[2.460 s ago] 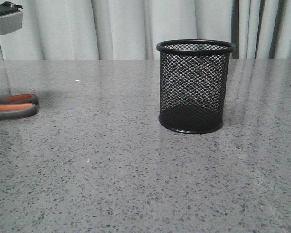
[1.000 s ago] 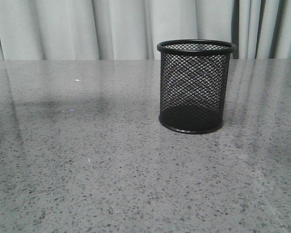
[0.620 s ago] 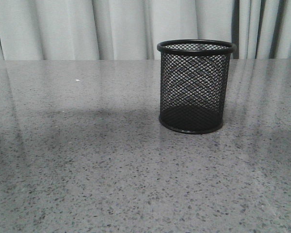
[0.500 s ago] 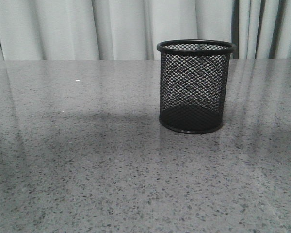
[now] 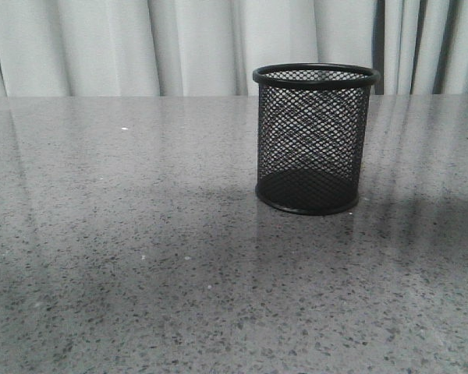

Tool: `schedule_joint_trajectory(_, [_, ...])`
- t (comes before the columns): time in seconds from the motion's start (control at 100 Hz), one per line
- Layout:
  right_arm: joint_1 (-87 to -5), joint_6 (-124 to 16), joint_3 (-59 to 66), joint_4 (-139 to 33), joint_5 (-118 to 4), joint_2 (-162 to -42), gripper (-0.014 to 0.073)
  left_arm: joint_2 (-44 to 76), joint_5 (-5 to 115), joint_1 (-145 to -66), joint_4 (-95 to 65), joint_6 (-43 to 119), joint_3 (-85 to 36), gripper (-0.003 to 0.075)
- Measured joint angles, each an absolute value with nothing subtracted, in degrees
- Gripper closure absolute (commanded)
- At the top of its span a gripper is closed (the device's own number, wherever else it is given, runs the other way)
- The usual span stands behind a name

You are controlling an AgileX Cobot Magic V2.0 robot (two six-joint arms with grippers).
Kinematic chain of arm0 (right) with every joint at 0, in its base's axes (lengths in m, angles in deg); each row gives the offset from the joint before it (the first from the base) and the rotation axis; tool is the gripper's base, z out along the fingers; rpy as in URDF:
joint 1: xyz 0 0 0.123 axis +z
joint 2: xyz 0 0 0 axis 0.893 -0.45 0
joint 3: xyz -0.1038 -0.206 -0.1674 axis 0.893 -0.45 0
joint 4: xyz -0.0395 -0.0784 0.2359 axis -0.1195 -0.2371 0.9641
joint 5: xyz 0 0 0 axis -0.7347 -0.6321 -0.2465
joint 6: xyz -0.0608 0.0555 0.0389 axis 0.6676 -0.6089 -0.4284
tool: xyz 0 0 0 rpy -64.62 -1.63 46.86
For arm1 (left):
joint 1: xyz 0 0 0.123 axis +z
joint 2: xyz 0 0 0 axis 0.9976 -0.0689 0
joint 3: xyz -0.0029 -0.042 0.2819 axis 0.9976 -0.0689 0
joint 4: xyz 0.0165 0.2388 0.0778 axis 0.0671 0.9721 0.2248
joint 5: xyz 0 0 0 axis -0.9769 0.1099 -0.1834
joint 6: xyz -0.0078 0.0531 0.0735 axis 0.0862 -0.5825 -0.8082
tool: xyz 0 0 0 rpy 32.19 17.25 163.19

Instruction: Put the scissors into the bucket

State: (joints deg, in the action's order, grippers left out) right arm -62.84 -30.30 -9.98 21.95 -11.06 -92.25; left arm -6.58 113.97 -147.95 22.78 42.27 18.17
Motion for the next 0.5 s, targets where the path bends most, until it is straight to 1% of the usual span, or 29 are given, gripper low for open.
schedule_joint_trajectory(0.18, [-62.8, -28.8, -10.0, 22.4, -10.9, -92.6, 0.0178, -9.1, 111.6, -150.3, 22.9, 42.5, 20.0, 0.0741])
schedule_joint_trajectory(0.25, [-62.8, -28.4, -10.0, 22.4, -10.7, -92.6, 0.02, -9.6, 110.5, -150.8, 22.9, 42.5, 20.4, 0.0741])
schedule_joint_trajectory(0.32, [-62.8, -28.1, -10.0, 22.4, -10.7, -92.6, 0.027, -10.1, 109.2, -151.1, 22.9, 42.5, 20.5, 0.0741])
schedule_joint_trajectory(0.5, [-62.8, -28.0, -10.0, 22.5, -10.6, -92.6, 0.0547, -10.4, 108.9, -151.1, 22.9, 42.6, 20.7, 0.0741])
